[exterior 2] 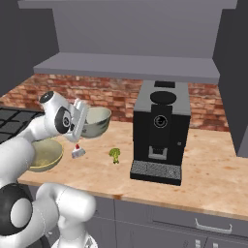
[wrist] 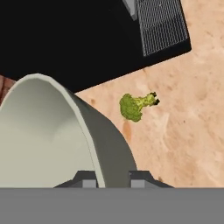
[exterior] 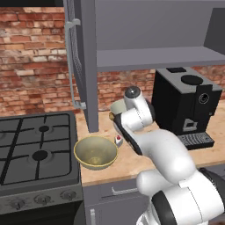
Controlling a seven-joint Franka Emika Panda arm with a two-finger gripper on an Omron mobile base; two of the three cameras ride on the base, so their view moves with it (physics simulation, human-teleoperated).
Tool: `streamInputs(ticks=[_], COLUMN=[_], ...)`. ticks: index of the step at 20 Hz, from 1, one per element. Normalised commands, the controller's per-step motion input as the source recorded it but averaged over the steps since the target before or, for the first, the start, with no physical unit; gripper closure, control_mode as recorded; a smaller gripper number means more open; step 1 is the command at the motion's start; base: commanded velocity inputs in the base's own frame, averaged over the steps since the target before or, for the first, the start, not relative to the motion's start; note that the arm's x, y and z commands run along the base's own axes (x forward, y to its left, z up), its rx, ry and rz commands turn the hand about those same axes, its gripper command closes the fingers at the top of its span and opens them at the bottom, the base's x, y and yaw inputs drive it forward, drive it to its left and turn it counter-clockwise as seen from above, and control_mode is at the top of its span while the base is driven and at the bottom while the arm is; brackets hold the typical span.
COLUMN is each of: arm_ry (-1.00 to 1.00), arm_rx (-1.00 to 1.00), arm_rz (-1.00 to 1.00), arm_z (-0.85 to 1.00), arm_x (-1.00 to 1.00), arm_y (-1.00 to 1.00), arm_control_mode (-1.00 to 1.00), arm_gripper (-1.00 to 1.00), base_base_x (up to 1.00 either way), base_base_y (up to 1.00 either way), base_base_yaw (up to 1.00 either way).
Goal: Pick both bowls and place them on the counter. Then place the cake in one bowl and place the broccoli in the other bowl.
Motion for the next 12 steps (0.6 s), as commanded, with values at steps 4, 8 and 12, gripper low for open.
streamInputs(ticks=[4, 8, 12], arm_ry=[0.00, 0.00, 0.00], arm_rx=[0.00, 0.00, 0.00], arm_rz=[0.00, 0.00, 0.00], arm_z=[-0.17, -0.22, -0.22], arm_x=[0.07, 0.13, 0.14], arm_y=[-0.26, -0.21, -0.15], arm_control_mode=[-1.00, -1.00, -1.00], arm_gripper=[1.00, 1.00, 1.00], base_base_x=[0.00, 0.00, 0.00], base_base_y=[0.00, 0.00, 0.00], base_base_yaw=[0.00, 0.00, 0.00])
